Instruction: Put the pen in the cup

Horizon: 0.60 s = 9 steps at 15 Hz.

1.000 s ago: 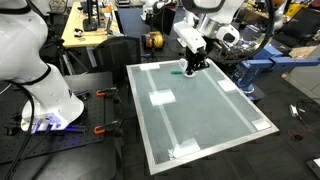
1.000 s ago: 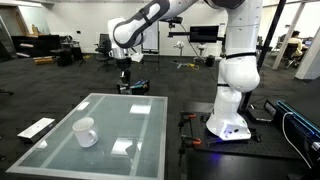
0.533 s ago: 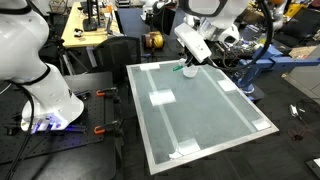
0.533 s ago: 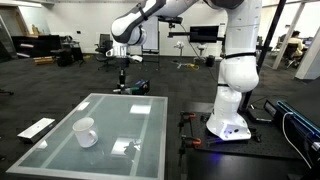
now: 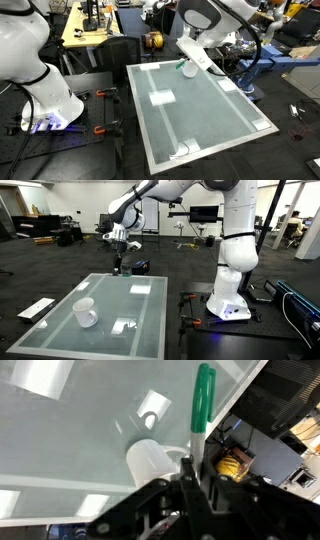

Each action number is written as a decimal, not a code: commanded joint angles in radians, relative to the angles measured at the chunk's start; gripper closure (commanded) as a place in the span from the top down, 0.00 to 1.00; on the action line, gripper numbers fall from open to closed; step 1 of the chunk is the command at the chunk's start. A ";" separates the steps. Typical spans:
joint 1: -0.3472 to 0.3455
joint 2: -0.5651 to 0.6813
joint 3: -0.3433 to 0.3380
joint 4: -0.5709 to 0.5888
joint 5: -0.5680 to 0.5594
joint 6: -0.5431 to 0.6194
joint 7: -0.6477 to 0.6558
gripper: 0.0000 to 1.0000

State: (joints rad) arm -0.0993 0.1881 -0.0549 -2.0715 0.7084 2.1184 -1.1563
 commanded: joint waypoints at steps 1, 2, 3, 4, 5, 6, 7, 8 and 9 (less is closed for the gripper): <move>-0.019 0.054 0.032 0.039 0.114 0.015 -0.124 0.03; -0.018 0.064 0.036 0.043 0.148 0.019 -0.156 0.03; -0.016 0.076 0.041 0.047 0.189 0.026 -0.187 0.03; -0.016 0.085 0.044 0.051 0.221 0.030 -0.216 0.03; -0.013 0.095 0.049 0.053 0.264 0.043 -0.246 0.03; -0.010 0.101 0.051 0.055 0.296 0.056 -0.274 0.03; -0.006 0.110 0.056 0.059 0.331 0.073 -0.306 0.03; -0.003 0.120 0.060 0.064 0.363 0.086 -0.338 0.03; 0.000 0.128 0.064 0.067 0.394 0.101 -0.368 0.03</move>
State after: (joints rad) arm -0.0990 0.2889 -0.0114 -2.0301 1.0215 2.1735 -1.4467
